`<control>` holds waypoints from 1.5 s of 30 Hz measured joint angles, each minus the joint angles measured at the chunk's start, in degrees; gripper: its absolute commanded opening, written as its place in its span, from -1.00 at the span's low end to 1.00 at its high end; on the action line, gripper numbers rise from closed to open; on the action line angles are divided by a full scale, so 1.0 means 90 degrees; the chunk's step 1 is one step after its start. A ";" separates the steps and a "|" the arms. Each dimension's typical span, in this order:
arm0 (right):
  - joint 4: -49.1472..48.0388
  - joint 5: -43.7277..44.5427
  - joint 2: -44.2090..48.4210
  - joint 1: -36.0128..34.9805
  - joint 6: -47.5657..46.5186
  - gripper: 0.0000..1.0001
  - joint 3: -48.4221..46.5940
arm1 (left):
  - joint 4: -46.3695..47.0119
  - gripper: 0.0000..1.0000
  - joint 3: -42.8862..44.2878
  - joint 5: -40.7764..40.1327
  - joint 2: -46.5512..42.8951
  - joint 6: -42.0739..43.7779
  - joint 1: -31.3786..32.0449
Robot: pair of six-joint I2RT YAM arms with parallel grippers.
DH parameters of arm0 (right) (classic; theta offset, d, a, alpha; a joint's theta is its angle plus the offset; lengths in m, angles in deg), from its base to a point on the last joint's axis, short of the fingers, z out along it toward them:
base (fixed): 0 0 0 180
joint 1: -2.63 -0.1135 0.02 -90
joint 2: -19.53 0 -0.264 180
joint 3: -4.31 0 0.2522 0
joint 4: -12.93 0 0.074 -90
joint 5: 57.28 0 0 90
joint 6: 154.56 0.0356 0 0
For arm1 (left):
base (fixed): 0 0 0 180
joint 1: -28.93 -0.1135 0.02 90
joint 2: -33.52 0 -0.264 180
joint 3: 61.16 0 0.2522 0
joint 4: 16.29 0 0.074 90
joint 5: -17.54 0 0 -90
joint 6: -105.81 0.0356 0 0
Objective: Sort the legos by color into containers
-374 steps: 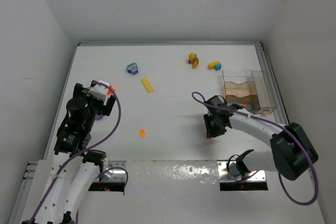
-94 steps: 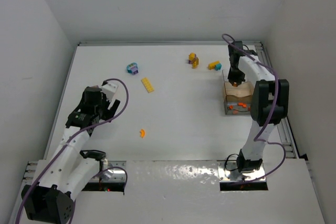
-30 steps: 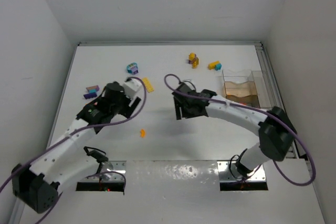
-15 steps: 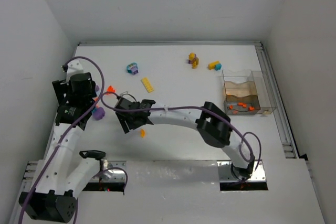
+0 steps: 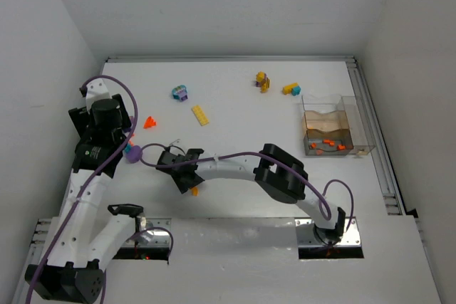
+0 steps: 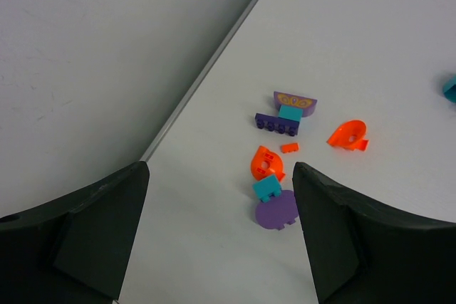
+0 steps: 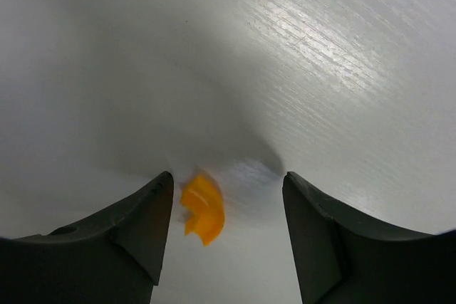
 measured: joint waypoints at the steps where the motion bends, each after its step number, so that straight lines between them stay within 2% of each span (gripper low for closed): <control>1: 0.0019 0.0041 0.0000 -0.0022 0.0000 0.20 -0.0005 | 0.0000 0.61 0.0000 0.0029 0.0000 -0.0019 0.0000; 12: -0.0248 -0.0277 0.0175 -0.0032 -0.0143 0.11 0.0330 | 0.0010 0.61 0.0000 0.0073 -0.0005 0.0007 0.0000; 16: -0.0427 -0.0515 0.0437 -0.0049 -0.0177 0.07 0.0787 | 0.0024 0.61 0.0000 0.0073 -0.0002 0.0010 0.0000; 21: -0.0719 -0.0787 0.0772 -0.0066 -0.0238 -0.10 0.1375 | 0.0063 0.61 0.0000 0.0080 -0.0002 0.0007 0.0000; 28: -0.0736 -0.0797 0.0775 -0.0078 -0.0311 -0.22 0.1375 | 0.0097 0.60 0.0000 0.0097 -0.0002 0.0007 0.0000; 32: -0.0729 -0.0809 0.0743 -0.0078 -0.0381 -0.45 0.1326 | 0.0097 0.60 -0.0002 0.0102 -0.0005 0.0007 0.0000; 33: -0.0726 -0.0809 0.0712 -0.0078 -0.0420 -0.71 0.1285 | 0.0097 0.60 -0.0005 0.0102 -0.0005 0.0007 0.0000; 36: -0.0699 -0.0777 0.0653 -0.0080 -0.0583 -1.00 0.1175 | 0.0097 0.60 -0.0010 0.0109 -0.0007 0.0002 0.0000; 45: -0.0527 -0.0724 0.0731 0.0158 -0.0770 -1.00 0.1173 | 0.0143 0.60 -0.0267 0.0284 -0.0168 0.0063 0.0000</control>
